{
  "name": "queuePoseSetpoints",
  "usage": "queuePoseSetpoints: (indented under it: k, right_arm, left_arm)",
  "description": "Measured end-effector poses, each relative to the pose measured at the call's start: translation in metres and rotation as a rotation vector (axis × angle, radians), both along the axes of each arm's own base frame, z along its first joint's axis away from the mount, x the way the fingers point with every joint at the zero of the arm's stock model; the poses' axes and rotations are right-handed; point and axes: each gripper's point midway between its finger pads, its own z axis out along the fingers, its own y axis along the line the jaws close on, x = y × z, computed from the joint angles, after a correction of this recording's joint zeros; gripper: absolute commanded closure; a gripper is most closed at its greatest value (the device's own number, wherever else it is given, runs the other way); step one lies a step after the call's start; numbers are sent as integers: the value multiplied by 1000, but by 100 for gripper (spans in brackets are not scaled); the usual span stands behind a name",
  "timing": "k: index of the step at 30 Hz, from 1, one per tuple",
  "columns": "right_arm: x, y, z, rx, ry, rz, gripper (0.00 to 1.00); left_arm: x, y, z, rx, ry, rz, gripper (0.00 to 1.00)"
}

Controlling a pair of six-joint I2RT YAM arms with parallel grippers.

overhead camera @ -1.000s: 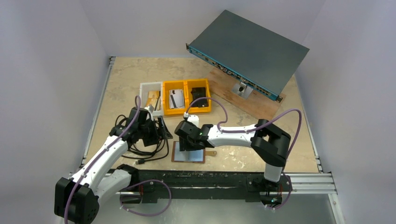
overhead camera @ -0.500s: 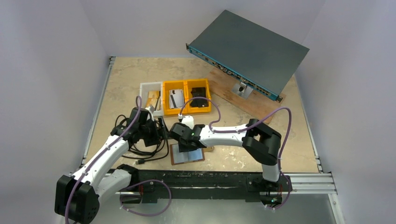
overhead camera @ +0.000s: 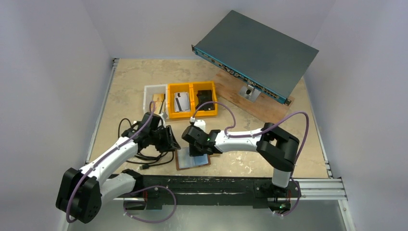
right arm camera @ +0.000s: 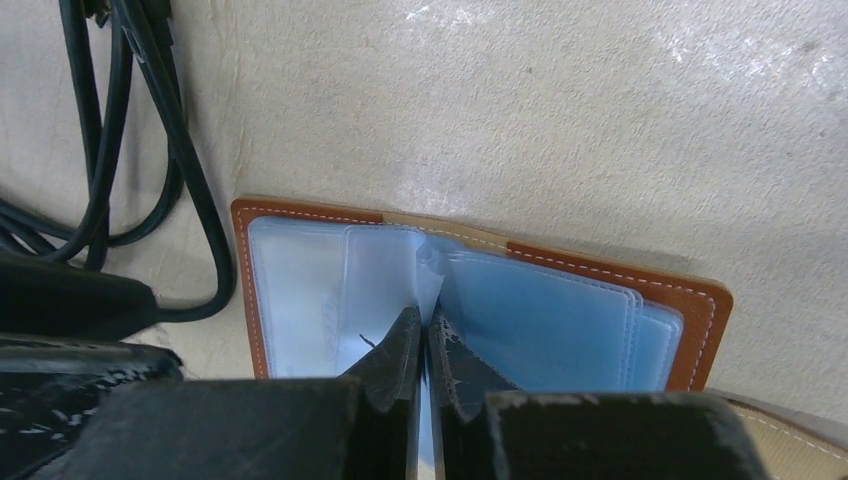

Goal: Take the credit cards out of the card holder
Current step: Remove the credit card from the card holder.

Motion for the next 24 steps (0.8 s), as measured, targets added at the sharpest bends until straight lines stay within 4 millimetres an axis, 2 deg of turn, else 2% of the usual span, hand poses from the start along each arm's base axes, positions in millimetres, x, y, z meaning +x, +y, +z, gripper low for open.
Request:
queuePoseSetpoints:
  k: [5,9,16,24]
  right_arm:
    - [0,-1,0,67,35,-3,100]
    - [1,-2,-1,116,61,-2,100]
    - [1,-3,-1,209,102,-10,100]
    - [1,-3,-2,268,131,-12,100]
  left_arm:
    - [-6,-18,-4,-15,15,-51,82]
    - [-9,-26,-16,-12,44,-67,89]
    - [-12,-25,-45,28,119,-66,91]
    - [-8,-31,-47,15,106,-74,92]
